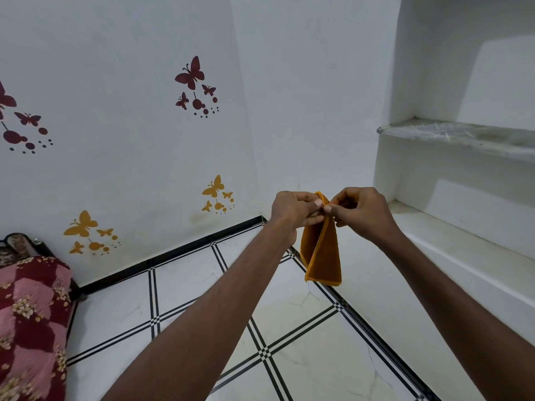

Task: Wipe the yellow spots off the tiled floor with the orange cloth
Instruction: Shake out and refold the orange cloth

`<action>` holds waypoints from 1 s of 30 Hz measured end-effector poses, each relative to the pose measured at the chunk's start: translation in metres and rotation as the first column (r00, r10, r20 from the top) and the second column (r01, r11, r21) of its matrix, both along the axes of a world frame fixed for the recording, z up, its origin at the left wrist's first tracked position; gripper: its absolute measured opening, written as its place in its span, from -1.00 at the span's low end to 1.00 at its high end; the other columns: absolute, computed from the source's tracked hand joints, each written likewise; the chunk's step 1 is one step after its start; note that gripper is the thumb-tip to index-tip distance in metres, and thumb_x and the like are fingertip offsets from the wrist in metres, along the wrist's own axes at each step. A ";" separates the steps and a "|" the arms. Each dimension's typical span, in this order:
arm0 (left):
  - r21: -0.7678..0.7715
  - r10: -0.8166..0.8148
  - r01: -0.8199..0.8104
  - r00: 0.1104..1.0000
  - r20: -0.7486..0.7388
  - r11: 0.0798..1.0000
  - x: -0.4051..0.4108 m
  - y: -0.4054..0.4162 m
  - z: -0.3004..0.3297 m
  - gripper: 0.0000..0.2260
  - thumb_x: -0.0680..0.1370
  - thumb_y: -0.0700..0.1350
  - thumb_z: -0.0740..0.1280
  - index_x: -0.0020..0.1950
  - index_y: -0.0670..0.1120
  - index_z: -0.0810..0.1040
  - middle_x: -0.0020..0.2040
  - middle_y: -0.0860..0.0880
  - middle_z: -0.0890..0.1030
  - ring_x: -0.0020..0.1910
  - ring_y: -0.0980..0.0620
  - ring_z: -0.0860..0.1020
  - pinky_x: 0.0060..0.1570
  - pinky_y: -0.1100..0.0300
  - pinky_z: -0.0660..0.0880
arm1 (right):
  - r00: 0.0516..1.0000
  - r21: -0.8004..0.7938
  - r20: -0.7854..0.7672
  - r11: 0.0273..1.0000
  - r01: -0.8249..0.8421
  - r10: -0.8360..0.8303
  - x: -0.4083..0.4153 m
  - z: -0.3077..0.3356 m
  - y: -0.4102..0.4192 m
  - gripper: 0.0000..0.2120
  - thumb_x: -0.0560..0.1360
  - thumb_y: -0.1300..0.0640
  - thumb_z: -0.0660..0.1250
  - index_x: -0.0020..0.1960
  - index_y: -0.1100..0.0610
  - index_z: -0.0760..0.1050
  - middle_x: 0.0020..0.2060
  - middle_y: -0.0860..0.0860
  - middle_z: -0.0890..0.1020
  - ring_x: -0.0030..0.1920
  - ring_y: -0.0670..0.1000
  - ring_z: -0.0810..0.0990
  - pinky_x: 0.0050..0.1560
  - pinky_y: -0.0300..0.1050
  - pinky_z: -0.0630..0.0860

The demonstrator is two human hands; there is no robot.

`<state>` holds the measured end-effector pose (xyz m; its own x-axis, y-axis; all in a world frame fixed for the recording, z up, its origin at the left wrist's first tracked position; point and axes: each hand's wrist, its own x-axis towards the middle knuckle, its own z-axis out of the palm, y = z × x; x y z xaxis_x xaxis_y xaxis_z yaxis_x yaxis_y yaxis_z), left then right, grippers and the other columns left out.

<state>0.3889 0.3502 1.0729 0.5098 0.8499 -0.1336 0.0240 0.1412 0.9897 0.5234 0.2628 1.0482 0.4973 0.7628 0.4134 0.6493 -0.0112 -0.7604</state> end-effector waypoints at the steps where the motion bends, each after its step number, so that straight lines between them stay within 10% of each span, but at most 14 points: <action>1: 0.011 0.003 -0.003 1.000 -0.001 1.000 0.000 0.000 0.001 -0.81 0.51 -0.33 0.44 0.11 -0.31 0.63 0.04 -0.27 0.67 -0.08 -0.16 0.72 -0.16 0.13 0.69 | 1.000 0.002 0.005 1.000 0.012 -0.012 -0.001 0.000 0.000 -0.87 0.48 0.08 0.54 -0.11 0.14 0.67 -0.30 0.03 0.71 -0.28 0.04 0.72 -0.11 0.11 0.72; 9: 0.021 -0.042 0.042 0.999 0.009 0.999 -0.001 -0.003 0.002 -0.82 0.48 -0.35 0.46 0.07 -0.34 0.64 0.00 -0.28 0.69 -0.10 -0.17 0.72 -0.11 0.09 0.68 | 0.946 -0.189 0.316 0.973 0.135 -0.070 -0.011 0.027 0.002 -0.88 0.49 0.08 0.47 -0.06 0.13 0.68 -0.25 0.04 0.70 -0.22 0.05 0.68 -0.15 -0.09 0.61; 13: 0.035 -0.044 0.044 0.999 0.018 0.998 -0.004 -0.001 0.006 -0.83 0.50 -0.31 0.45 0.08 -0.32 0.65 -0.03 -0.27 0.70 -0.13 -0.15 0.73 -0.11 0.09 0.68 | 0.995 -0.189 -0.097 0.981 -0.039 0.021 0.002 0.039 -0.001 -0.92 0.49 0.23 0.41 -0.15 0.23 0.66 -0.26 0.13 0.70 -0.18 0.16 0.74 -0.16 -0.02 0.71; 19: 0.012 0.154 -0.154 0.988 0.003 0.988 -0.027 0.016 0.018 -0.91 0.53 -0.26 0.37 -0.05 -0.27 0.64 -0.15 -0.19 0.70 -0.18 -0.12 0.72 -0.15 0.05 0.69 | 0.735 -0.051 -0.674 0.997 0.063 -0.080 0.029 0.047 -0.016 -0.88 0.52 0.18 0.28 -0.16 0.21 0.50 -0.17 0.17 0.63 -0.15 0.17 0.66 -0.15 0.00 0.63; 30: 0.224 0.048 -0.061 0.997 0.061 0.973 -0.076 0.053 0.070 -0.75 0.52 -0.18 0.46 0.20 -0.10 0.64 0.03 -0.12 0.68 0.01 -0.04 0.67 0.04 0.08 0.64 | 0.863 0.081 -0.505 0.996 0.027 0.018 0.044 0.087 -0.034 -0.83 0.54 0.22 0.45 0.13 0.16 0.67 0.02 0.11 0.68 -0.03 0.05 0.67 -0.07 -0.12 0.63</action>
<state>0.3128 0.4036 1.1427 0.4633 0.8815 0.0911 -0.0327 -0.0858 0.9958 0.5674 0.2291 1.1349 0.6583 0.7343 0.1659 0.1759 0.0643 -0.9823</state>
